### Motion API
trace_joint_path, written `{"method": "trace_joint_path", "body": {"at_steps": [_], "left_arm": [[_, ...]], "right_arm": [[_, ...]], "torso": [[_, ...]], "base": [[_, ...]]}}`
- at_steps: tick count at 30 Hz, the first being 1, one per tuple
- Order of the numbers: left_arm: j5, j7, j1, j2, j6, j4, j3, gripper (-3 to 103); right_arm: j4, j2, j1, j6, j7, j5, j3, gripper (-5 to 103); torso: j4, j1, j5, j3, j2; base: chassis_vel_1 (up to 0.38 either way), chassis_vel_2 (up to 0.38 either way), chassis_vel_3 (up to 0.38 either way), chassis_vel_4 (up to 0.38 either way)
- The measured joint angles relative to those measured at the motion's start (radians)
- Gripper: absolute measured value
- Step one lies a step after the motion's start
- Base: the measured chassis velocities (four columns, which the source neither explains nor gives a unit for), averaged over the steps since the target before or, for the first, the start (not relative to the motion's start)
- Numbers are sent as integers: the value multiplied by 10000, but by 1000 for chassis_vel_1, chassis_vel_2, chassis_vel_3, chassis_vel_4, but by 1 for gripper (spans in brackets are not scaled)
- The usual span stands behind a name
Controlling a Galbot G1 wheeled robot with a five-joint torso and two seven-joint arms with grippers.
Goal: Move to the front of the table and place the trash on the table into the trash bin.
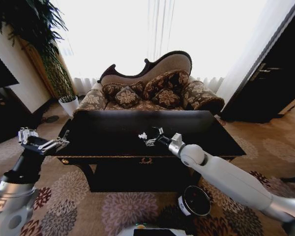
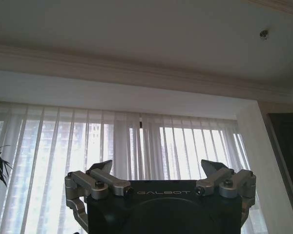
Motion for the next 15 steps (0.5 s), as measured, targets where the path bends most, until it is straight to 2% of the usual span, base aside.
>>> {"method": "trace_joint_path", "body": {"at_steps": [7,15], "left_arm": [[25,0,-66,21,-35,170,15,100],[25,0,-101,51,-49,248,22,100]], "right_arm": [[-383,369,175,7,-106,-243,-395,100],[-546,454,216,86,-261,-334,-446,101]], "torso": [[0,0,0,-1,0],[0,0,0,-2,0]], "base": [[0,0,0,0],[0,0,0,0]]}}
